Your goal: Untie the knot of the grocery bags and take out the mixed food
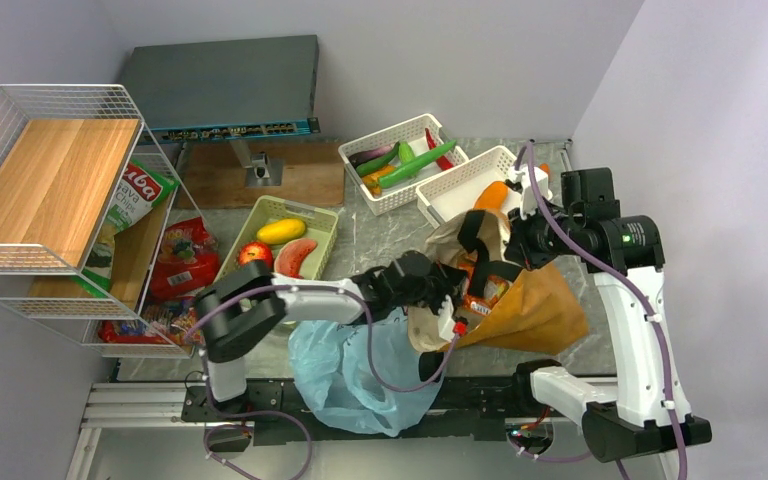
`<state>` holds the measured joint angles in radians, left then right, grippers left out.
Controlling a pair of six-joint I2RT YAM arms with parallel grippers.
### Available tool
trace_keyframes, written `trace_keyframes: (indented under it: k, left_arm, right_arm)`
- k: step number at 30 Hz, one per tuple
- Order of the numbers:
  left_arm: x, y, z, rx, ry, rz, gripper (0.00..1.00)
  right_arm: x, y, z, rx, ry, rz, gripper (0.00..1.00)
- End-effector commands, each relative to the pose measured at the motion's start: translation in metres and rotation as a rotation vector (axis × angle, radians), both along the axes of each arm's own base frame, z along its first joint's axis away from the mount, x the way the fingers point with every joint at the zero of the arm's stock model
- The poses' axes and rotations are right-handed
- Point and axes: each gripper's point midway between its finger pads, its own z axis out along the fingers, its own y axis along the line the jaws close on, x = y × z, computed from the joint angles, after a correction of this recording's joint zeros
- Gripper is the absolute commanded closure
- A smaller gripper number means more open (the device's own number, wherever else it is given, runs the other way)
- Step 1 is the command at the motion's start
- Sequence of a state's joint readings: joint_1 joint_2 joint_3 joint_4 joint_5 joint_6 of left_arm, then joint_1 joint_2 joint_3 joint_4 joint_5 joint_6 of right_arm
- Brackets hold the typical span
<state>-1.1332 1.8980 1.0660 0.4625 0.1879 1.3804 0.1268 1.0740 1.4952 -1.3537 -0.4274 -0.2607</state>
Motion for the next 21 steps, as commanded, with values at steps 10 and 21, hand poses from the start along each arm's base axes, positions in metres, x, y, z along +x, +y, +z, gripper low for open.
trace_keyframes:
  k: [10, 21]
  left_arm:
    - [-0.002, 0.070, 0.149, -0.321, 0.546, -0.012, 1.00]
    - [-0.075, 0.137, 0.150, 0.046, 1.020, -0.166, 1.00]
  right_arm:
    - [0.020, -0.081, -0.033, -0.444, -0.161, -0.102, 1.00]
    - [0.055, -0.093, -0.034, -0.414, -0.138, -0.262, 1.00]
